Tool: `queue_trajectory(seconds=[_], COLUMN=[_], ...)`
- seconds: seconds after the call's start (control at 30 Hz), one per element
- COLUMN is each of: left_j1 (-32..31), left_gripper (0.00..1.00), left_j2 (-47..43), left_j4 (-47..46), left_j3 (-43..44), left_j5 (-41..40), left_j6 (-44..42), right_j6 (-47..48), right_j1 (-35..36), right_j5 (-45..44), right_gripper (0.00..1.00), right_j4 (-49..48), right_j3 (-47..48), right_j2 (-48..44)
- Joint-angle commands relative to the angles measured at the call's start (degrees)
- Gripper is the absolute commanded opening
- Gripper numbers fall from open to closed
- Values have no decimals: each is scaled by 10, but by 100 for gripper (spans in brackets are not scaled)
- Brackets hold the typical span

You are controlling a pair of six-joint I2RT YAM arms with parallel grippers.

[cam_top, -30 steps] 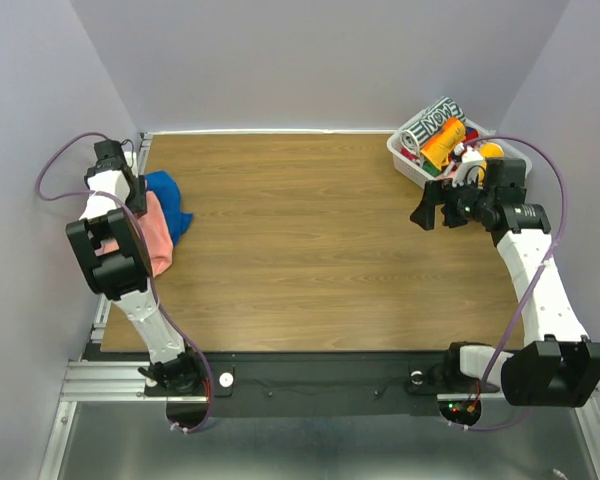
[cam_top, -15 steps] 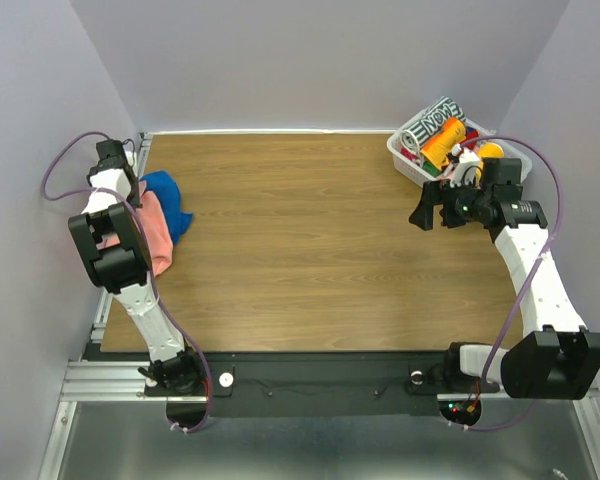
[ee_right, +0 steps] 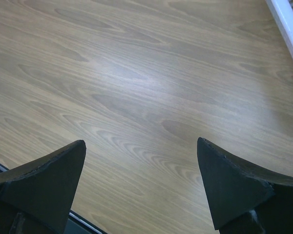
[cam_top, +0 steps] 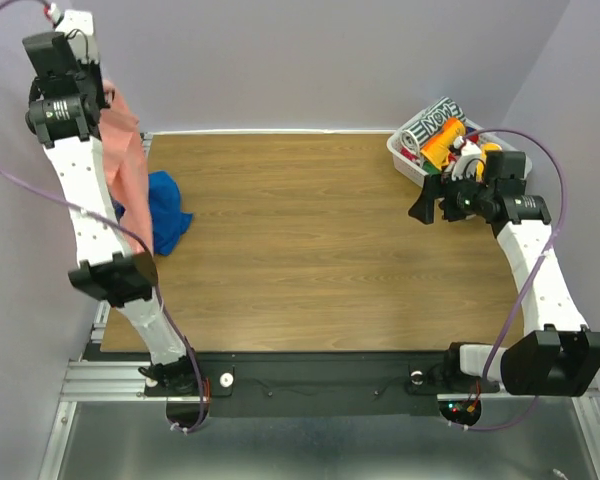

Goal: Roll the towels
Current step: Grab a towel with the left arm, then move the towel to the center of the board

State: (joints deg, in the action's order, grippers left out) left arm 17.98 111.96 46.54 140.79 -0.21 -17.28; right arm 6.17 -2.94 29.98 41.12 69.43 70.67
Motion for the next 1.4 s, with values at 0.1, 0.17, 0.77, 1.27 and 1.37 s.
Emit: queue_trajectory(seconds=[0.1,0.17,0.77,1.27,1.37], left_j1=[-156,-179,-244,-228,-226], left_gripper=[0,0,0,0,0], left_j2=[-231,-283,-289,-196,-183], left_j4=[-38,-146,-273,-298,-284], left_j3=[-65,-156,-302,-511,-511], left_j5=[153,193,383,304,282], left_j6=[0,53,200,128,114], right_j6=[-10,-12,10,37,27], right_j1=[1,1,1,27,62], right_j5=[24,29,57,120,101], right_gripper=[100,100,100,77,71], right_j4=[-7,-6,-9,-60,-82], right_j3=[58,67,46,-57,-50], right_j2=[-1,2,0,131,176])
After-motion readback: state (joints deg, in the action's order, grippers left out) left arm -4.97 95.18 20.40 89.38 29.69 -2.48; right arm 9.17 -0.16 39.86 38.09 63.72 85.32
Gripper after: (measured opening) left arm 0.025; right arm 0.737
